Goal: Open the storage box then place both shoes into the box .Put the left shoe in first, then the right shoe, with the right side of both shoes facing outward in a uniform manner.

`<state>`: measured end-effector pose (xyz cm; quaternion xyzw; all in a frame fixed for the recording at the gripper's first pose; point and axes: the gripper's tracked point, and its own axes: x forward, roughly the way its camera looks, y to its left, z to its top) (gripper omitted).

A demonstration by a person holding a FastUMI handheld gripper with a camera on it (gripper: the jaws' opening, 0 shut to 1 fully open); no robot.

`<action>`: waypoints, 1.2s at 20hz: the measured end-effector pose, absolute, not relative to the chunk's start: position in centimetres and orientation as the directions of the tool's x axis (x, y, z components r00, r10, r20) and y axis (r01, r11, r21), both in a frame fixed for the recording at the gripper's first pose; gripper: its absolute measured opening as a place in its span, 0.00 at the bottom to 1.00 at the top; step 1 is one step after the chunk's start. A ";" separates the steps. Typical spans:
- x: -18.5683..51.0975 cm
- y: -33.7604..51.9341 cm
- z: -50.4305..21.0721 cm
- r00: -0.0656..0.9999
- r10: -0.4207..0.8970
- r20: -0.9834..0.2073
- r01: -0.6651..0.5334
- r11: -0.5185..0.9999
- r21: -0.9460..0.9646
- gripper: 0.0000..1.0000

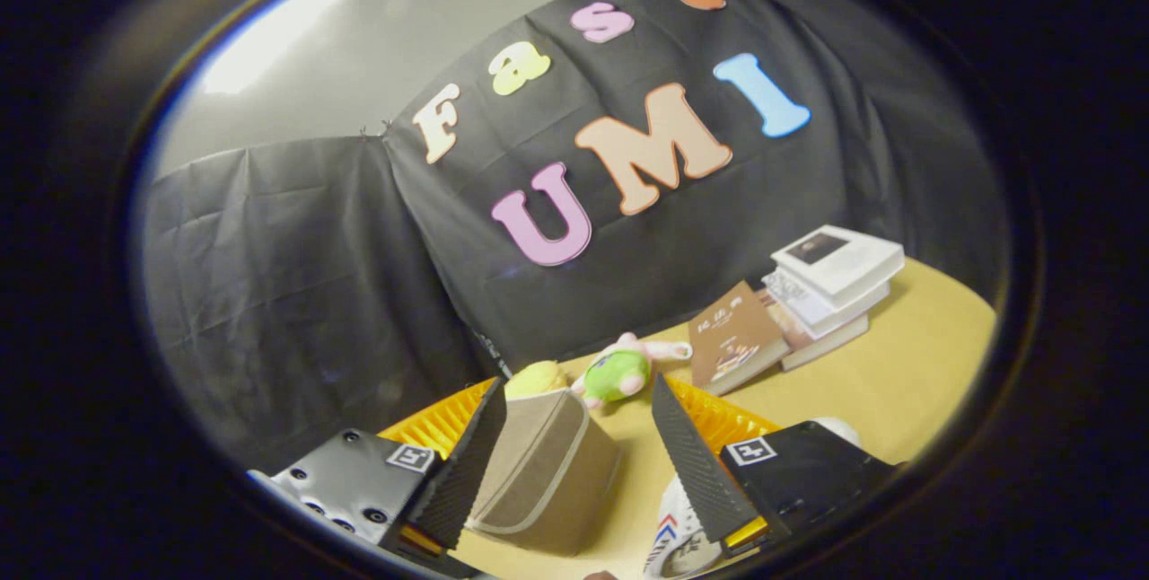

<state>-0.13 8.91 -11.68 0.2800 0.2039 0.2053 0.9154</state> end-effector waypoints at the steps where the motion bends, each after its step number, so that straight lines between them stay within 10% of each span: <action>1: -0.2 9.4 -12.2 0.816 0.513 -0.267 -0.259 0.737 0.625 1.00; 24: -5.8 19.5 -23.4 0.361 0.875 -0.322 0.128 0.296 0.947 1.00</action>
